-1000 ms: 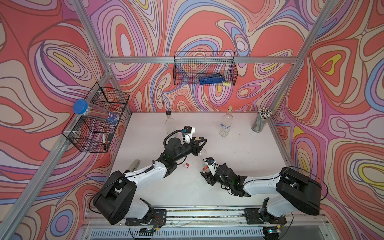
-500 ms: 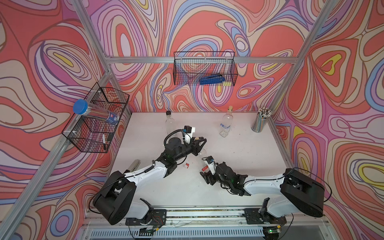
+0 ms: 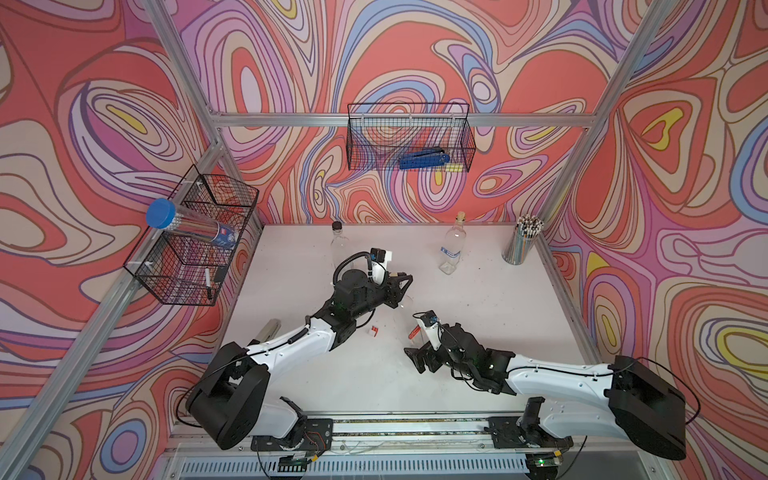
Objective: Remove the label from the bottle
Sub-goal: Tear open the label from the bottle.
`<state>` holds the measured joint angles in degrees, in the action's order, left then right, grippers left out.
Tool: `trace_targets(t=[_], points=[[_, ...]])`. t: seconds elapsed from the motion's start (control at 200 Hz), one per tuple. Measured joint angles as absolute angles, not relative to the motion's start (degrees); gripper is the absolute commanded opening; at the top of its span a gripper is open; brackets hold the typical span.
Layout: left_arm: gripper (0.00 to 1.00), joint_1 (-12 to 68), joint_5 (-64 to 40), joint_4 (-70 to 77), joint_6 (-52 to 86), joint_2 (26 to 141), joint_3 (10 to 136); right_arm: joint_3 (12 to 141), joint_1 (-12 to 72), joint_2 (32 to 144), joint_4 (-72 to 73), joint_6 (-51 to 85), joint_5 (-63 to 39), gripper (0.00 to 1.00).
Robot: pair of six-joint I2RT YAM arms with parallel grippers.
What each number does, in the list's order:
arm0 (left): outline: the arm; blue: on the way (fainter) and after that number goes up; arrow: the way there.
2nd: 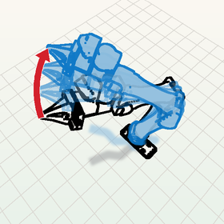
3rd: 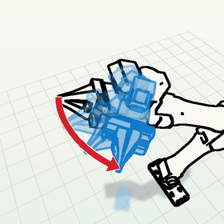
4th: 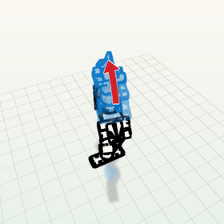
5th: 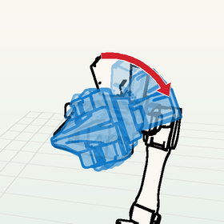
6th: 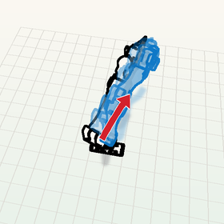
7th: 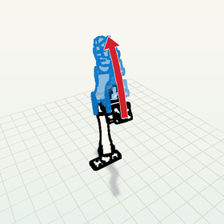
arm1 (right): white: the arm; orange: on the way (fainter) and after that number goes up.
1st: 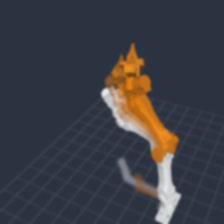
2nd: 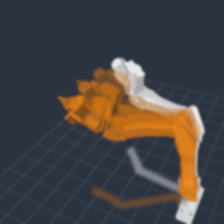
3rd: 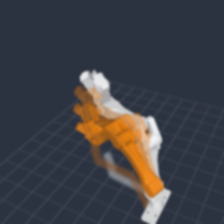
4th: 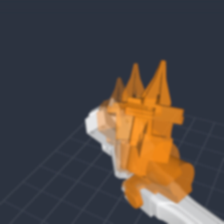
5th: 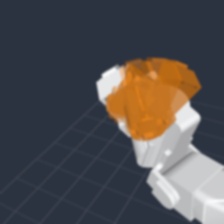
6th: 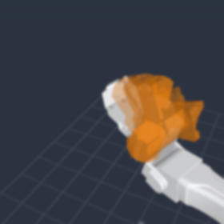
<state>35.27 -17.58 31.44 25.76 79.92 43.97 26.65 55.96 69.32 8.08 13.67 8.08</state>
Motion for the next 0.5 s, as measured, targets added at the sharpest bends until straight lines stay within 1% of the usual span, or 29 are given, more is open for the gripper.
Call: trace_targets(t=[0.09, 0.15, 0.195, 0.27, 0.321, 0.501], points=[[0.0, 35.27, -16.43, 29.19, 25.8, 79.94, 45.01, 28.14, 55.99, 67.53, 4.47, 14.22, 8.23, 0.98], [0.0, 35.27, -15.59, 27.77, 25.82, 79.94, 45.71, 29.74, 56.01, 66.7, 2.22, 14.52, 8.47, 0.93], [0.0, 35.27, -14.98, 26.2, 25.98, 79.94, 46.39, 31.2, 56.01, 66.41, 0.73, 14.79, 8.82, 0.87], [0.0, 35.27, -14.22, 24.03, 26.15, 79.96, 47.42, 33.87, 56.03, 66.43, -1.3, 14.85, 9.23, 0.72], [0.0, 35.27, -13.82, 22.41, 26.33, 79.96, 48.14, 35.51, 56.07, 66.46, -2.26, 15.7, 9.45, 0.67], [0.0, 35.27, -13.1, 20.64, 26.87, 79.96, 48.75, 39.92, 56.07, 68.23, -3.95, 15.66, 9.58, 0.67]])
